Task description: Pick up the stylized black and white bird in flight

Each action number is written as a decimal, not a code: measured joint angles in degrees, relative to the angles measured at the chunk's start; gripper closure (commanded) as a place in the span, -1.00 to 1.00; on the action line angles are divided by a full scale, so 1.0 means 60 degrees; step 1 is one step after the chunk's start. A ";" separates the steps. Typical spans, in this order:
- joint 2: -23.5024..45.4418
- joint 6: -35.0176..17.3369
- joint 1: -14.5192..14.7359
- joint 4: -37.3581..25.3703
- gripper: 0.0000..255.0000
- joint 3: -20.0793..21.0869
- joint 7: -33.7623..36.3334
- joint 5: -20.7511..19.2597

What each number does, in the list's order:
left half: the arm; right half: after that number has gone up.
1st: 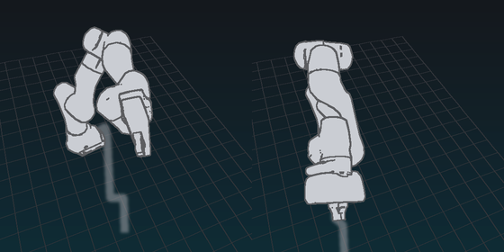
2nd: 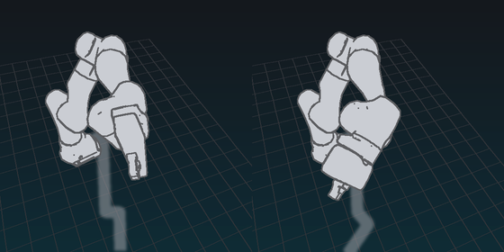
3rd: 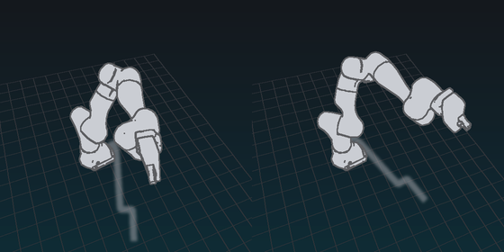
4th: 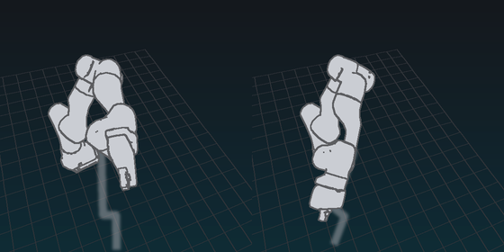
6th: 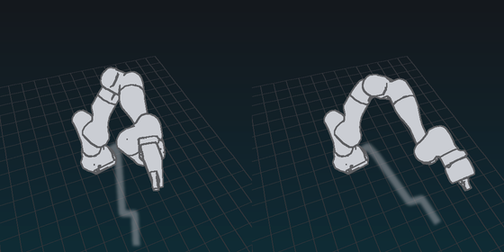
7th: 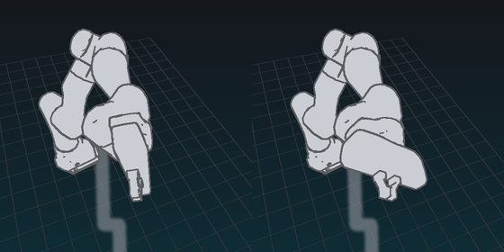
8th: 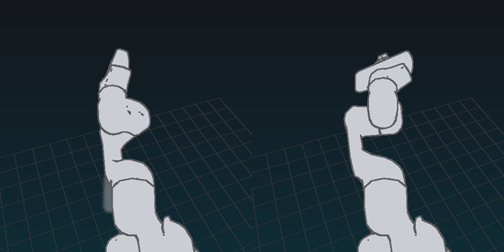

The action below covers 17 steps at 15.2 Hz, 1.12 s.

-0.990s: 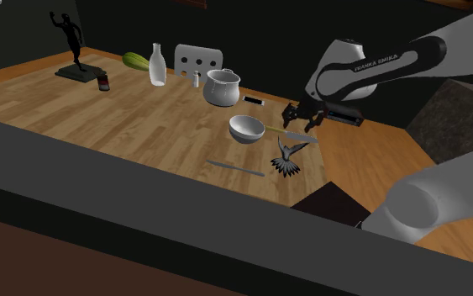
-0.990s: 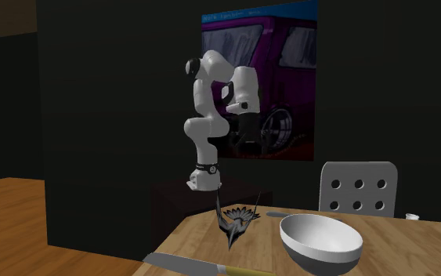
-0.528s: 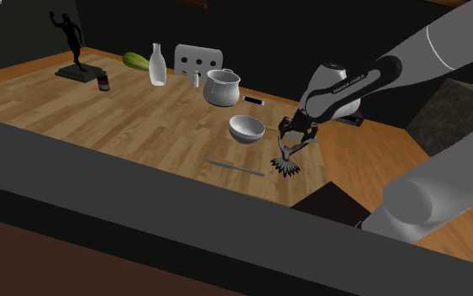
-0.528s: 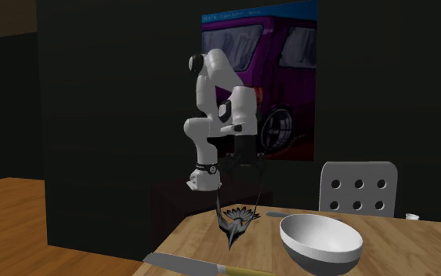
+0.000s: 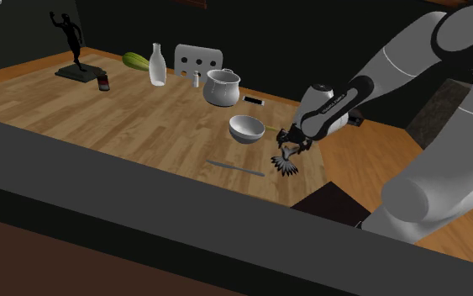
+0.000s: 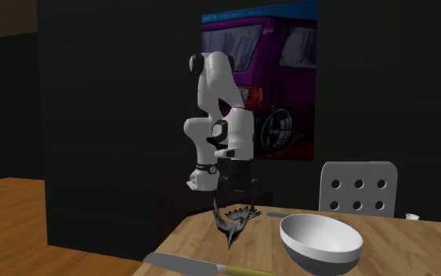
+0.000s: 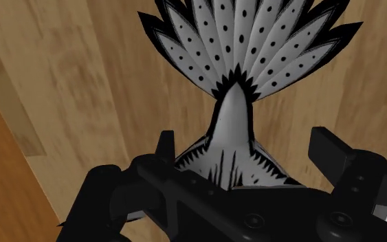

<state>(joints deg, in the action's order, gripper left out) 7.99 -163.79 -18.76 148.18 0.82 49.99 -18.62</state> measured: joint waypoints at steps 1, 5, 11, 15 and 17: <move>0.0147 -0.0132 0.0008 -0.0014 -1.00 -0.0066 0.0092 -0.0121; 0.0816 -0.0709 0.0245 -0.0097 -1.00 -0.0387 0.0662 -0.0704; 0.1009 -0.0874 0.0297 -0.0145 1.00 -0.0484 0.0757 -0.0835; 0.1004 -0.0873 0.0303 -0.0138 1.00 -0.0479 0.0761 -0.0836; 0.1009 -0.0868 0.0309 -0.0143 1.00 -0.0478 0.0769 -0.0838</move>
<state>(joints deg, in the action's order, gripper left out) 14.04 -169.00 -16.91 147.32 -2.05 54.60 -23.64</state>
